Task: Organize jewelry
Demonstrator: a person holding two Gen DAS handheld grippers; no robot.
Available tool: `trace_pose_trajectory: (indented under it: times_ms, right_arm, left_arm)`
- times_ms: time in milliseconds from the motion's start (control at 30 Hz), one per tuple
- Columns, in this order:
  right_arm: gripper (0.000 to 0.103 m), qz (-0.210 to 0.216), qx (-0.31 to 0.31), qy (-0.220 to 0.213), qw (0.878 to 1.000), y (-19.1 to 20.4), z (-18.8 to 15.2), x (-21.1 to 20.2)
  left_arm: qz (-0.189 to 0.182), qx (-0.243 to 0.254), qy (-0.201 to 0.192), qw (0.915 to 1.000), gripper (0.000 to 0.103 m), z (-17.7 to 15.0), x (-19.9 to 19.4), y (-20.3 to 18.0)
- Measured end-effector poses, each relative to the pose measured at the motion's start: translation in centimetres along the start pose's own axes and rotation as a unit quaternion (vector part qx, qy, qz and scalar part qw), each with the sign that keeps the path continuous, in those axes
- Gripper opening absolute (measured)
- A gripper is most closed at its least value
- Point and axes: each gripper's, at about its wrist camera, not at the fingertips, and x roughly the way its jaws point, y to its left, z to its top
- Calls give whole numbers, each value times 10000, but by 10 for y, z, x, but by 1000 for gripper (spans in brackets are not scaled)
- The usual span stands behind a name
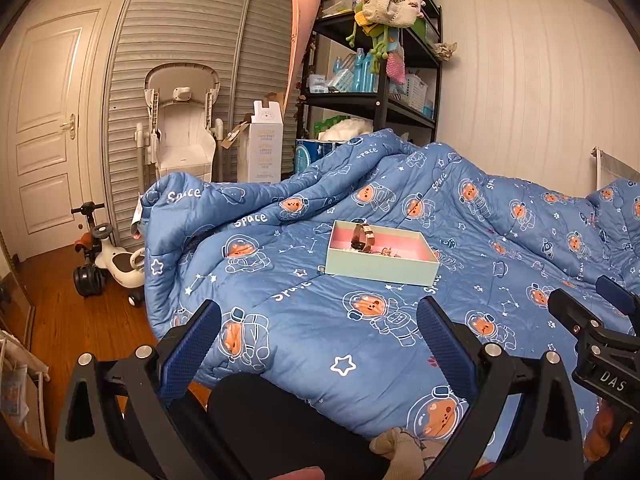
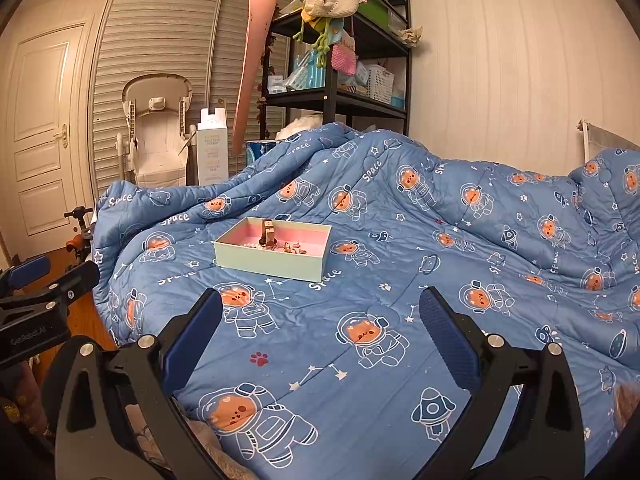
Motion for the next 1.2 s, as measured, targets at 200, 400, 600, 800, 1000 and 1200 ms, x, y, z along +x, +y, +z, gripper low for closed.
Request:
trace_pose_trajectory:
  times_ms: [200,400,600,800,1000,1200]
  right_arm:
    - [97,-13,-4,0,10000,0,0,0]
    - [97,-12,-13,-8,10000,0,0,-1]
    - [97,-9,-9,-6,10000,0,0,-2]
    - [97,-5,-12,-12,10000,0,0,-2]
    - [97,-7,-13,-8,10000,0,0,-2]
    - [97,-7,-22,-10,10000,1,0,-2]
  left_arm:
    - [56,11,-2,10000,96,-3,-2,-1]
    - [30,-5,1,10000,96,-2,-3,-1]
    - [21,-4,13,10000,96,-1,-3,-2]
    - [19,-7,22,10000,96,-1,-3,-2]
    - [15,-6,24,10000,96,-1,-3,-2]
    - [18,-5,19,10000,96,-1,-3,-2]
